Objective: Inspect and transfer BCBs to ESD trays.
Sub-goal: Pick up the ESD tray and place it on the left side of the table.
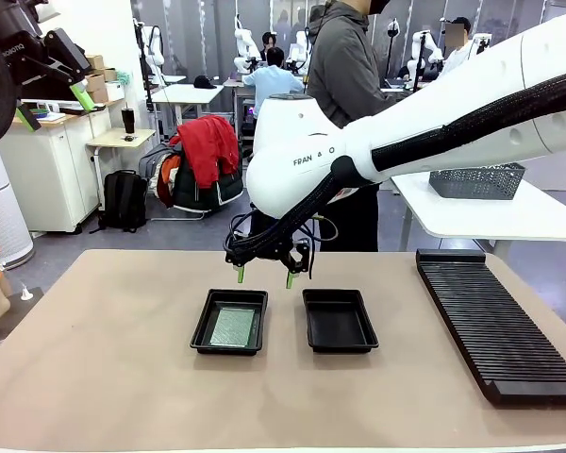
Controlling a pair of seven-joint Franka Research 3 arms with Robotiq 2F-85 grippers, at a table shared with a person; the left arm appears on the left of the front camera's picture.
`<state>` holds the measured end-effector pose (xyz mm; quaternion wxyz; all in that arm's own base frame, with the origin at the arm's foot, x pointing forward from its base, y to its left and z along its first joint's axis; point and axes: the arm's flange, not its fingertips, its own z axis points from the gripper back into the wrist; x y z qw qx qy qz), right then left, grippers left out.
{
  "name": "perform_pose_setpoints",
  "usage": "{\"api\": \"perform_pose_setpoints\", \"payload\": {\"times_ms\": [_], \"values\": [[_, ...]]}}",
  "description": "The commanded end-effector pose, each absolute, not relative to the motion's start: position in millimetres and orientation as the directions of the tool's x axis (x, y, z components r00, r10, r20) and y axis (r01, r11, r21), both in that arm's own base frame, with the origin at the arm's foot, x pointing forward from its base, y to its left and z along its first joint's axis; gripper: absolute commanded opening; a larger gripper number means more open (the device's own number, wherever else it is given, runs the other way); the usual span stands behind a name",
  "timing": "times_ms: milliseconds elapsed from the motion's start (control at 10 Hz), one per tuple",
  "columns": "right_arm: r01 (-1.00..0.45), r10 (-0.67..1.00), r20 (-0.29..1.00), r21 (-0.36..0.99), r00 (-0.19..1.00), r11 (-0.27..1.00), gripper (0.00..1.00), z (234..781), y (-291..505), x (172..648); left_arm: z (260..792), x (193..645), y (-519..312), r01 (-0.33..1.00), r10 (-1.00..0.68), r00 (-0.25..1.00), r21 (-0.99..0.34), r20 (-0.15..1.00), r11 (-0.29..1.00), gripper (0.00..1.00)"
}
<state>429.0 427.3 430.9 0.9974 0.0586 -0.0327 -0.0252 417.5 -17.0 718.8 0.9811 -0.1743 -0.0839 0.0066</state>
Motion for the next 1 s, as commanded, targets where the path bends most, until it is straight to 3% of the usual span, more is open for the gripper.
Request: {"api": "perform_pose_setpoints", "payload": {"times_ms": [0,300,900], "values": [[0.048,-0.056,0.065,0.119,0.996,0.992,1.00,431,427,428,718,416,-15,0.017,0.039,0.986,-0.331,0.162,0.943,1.00],[0.046,-0.054,0.062,0.119,0.997,0.992,1.00,431,427,429,719,418,-17,0.016,0.042,0.986,-0.343,0.162,0.939,1.00],[0.037,-0.085,0.096,0.424,0.992,0.905,1.00,449,339,409,645,383,-89,0.050,0.001,0.984,-0.284,0.177,0.957,1.00]]}}
